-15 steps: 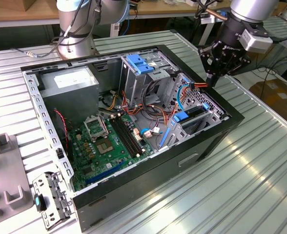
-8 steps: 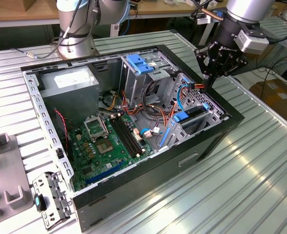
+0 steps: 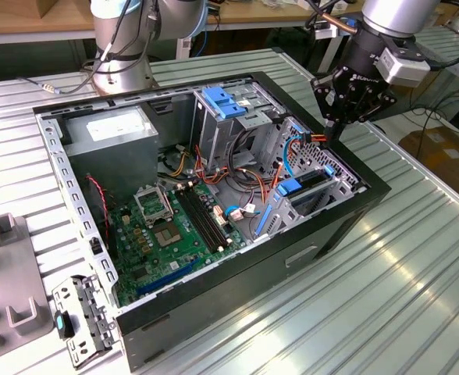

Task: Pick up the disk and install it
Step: 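Insert the first disk wire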

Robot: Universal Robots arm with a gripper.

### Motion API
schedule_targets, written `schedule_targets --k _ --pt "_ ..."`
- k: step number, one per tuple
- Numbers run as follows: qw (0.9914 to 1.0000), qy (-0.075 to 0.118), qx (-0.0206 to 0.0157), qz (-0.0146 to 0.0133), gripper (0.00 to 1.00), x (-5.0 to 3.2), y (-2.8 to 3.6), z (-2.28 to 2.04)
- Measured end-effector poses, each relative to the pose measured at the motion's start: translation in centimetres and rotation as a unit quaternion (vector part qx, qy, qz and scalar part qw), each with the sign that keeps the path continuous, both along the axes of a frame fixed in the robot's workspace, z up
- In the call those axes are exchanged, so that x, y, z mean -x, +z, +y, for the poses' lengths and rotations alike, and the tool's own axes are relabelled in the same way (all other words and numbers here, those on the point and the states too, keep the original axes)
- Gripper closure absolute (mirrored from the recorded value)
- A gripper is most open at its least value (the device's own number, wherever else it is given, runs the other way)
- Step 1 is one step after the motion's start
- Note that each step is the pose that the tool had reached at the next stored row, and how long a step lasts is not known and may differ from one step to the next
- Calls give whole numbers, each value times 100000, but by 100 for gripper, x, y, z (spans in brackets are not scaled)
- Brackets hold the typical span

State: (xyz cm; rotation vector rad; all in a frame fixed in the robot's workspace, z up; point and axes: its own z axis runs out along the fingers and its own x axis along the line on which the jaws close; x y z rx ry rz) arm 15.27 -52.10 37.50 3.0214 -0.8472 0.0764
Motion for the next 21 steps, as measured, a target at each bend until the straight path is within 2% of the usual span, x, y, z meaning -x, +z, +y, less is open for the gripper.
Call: schedule_targets --k 4,7,13,16,19,21 --pt "99999 -388 0 -2 84 2 0 0" --pt "99964 -2680 0 3 84 2 0 0" --pt "99882 -4854 2 1 84 8 0 0" --pt "99758 -6956 1 -1 84 9 0 0" --pt "99594 -9007 -3 1 84 9 -1 0" --pt "99533 -9658 6 1 84 34 -1 1"
